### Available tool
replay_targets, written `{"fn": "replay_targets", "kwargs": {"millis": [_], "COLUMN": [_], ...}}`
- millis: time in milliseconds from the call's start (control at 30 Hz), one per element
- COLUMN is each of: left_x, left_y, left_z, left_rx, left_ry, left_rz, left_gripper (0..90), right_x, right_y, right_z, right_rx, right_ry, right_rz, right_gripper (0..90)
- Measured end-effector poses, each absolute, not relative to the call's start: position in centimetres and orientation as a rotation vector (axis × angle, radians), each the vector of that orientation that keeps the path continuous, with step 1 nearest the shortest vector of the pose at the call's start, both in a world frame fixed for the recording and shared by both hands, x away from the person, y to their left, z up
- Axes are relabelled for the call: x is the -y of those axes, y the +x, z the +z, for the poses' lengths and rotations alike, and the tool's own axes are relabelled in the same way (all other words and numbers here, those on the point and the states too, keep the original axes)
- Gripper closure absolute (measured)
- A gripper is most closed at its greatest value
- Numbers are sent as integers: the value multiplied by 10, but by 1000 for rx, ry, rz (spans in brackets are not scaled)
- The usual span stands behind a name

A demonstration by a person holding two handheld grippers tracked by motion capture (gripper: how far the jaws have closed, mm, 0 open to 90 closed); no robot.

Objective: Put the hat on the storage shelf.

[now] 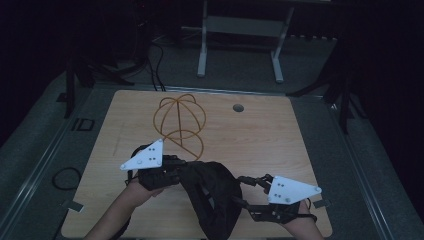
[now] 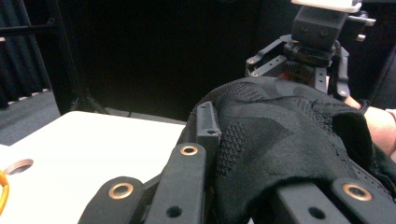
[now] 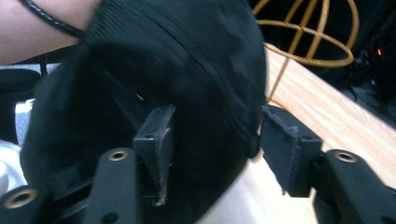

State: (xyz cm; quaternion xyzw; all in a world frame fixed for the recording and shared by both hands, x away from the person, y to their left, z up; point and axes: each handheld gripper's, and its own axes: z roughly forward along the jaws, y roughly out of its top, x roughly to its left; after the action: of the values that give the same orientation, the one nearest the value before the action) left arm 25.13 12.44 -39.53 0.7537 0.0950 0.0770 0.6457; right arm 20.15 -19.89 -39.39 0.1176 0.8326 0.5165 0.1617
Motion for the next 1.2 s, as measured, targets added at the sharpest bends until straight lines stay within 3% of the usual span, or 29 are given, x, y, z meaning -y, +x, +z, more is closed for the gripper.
{"fn": "replay_targets", "kwargs": {"millis": [67,200,333,400,733,1067,1200], "left_x": [-122,-121,-122,-120,-120,-120,-123], "left_y": [251,252,254,255,256,251,252], "left_z": [-395,-394,-394,-394,-398,-396,-394], "left_rx": [-210,-213,-229,-239,-275,-279,-345], "left_ry": [1723,1717,1716,1726,1769,1800,1783], "left_rz": [184,178,185,193,270,367,393], "left_gripper": [879,879,878,878,872,806,650], "right_x": [196,187,187,187,193,201,205], "right_y": [202,204,206,207,212,213,214], "right_z": [-393,-394,-393,-393,-387,-382,-381], "right_rx": [-2386,-2386,-2372,-2374,-2353,-2328,-2316], "right_ry": [309,249,267,278,348,375,393], "right_rz": [1472,1436,1440,1434,1468,1486,1492], "right_gripper": [471,578,811,863,881,880,880]}}
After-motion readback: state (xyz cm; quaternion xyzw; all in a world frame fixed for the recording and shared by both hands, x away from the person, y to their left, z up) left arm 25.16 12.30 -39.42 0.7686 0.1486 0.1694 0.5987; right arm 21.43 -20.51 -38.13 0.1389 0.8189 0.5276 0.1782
